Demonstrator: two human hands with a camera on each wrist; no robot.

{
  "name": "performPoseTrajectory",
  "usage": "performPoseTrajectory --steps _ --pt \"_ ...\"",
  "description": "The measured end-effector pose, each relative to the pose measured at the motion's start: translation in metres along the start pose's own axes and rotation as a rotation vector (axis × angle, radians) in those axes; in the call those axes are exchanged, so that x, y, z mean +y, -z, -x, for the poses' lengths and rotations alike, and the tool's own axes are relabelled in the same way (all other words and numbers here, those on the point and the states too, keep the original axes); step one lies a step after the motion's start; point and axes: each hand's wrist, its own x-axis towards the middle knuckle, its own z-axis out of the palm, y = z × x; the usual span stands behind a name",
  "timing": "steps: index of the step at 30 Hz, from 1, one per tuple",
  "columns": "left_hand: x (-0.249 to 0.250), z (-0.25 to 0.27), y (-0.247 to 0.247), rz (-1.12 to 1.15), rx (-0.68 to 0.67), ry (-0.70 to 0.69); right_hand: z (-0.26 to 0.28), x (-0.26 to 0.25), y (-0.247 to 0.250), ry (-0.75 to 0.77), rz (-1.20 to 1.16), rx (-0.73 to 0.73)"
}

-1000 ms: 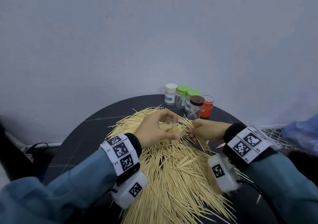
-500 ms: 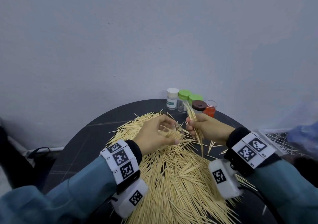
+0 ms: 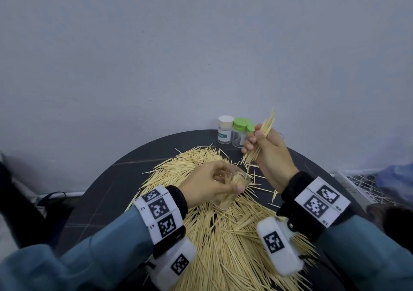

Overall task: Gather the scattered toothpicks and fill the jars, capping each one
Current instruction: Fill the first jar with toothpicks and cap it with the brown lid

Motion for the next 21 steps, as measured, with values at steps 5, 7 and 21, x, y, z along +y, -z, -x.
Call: performPoseTrajectory --steps 5,7,21 --pt "0.0 -0.003 -0.002 0.055 0.044 -0.022 0.008 0.017 -0.001 -0.031 0.17 -0.027" --pt "0.0 -0.004 0.0 0.079 0.104 -0.04 0.011 0.02 -0.002 -0.048 0.198 -0.044" --pt "0.002 -0.005 0.005 0.108 0.214 -0.096 0.012 0.026 0.002 -0.024 0.32 -0.096"
